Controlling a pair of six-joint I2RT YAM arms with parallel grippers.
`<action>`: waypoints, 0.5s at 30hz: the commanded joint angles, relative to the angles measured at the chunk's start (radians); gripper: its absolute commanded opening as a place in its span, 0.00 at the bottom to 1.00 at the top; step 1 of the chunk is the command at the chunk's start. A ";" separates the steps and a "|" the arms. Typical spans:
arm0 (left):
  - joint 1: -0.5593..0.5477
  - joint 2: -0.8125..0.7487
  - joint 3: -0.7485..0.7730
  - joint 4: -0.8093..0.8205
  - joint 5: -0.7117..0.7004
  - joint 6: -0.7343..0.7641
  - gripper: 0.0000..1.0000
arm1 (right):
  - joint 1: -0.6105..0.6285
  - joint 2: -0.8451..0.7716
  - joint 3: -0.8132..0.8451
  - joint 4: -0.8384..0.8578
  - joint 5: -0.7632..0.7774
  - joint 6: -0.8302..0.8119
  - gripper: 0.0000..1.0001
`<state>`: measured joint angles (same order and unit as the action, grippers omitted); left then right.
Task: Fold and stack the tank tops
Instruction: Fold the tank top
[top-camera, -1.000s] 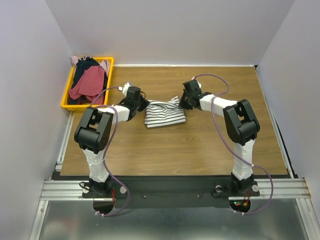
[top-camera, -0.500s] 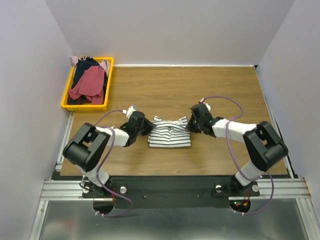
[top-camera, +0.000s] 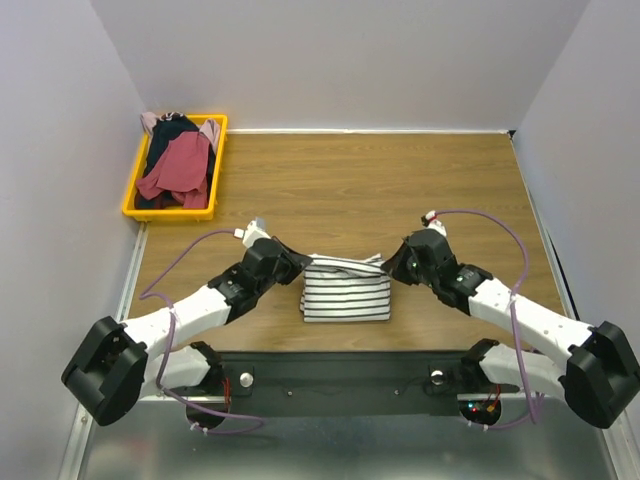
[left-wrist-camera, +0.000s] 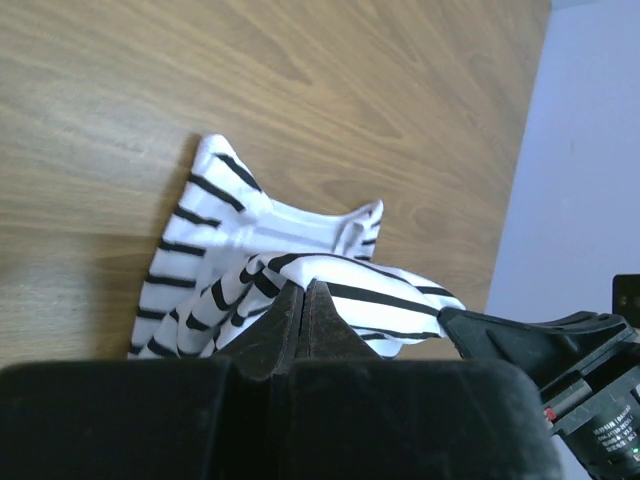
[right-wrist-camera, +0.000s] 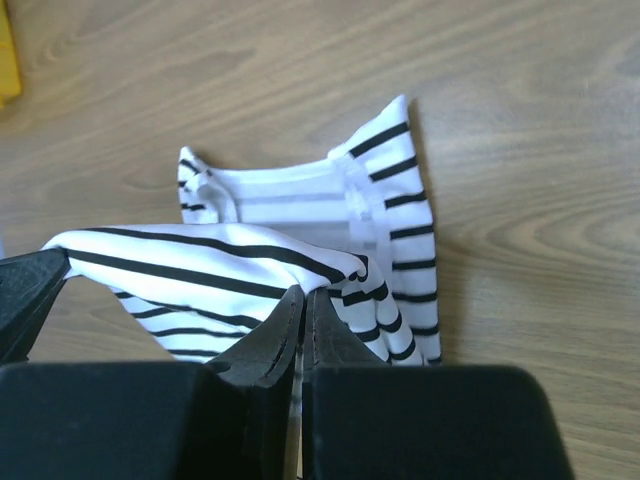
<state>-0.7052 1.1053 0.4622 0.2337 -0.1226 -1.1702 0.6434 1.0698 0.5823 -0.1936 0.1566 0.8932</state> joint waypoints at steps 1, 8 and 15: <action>0.000 -0.015 0.093 -0.088 -0.052 0.041 0.00 | 0.006 -0.007 0.077 -0.050 0.055 -0.017 0.00; 0.019 -0.002 0.131 -0.106 -0.060 0.052 0.00 | 0.004 0.034 0.142 -0.058 0.113 -0.039 0.01; 0.154 0.178 0.193 0.042 0.047 0.164 0.00 | -0.022 0.243 0.212 -0.027 0.175 -0.068 0.16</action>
<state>-0.6205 1.1984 0.5854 0.1703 -0.1081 -1.1046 0.6426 1.2518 0.7399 -0.2352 0.2455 0.8631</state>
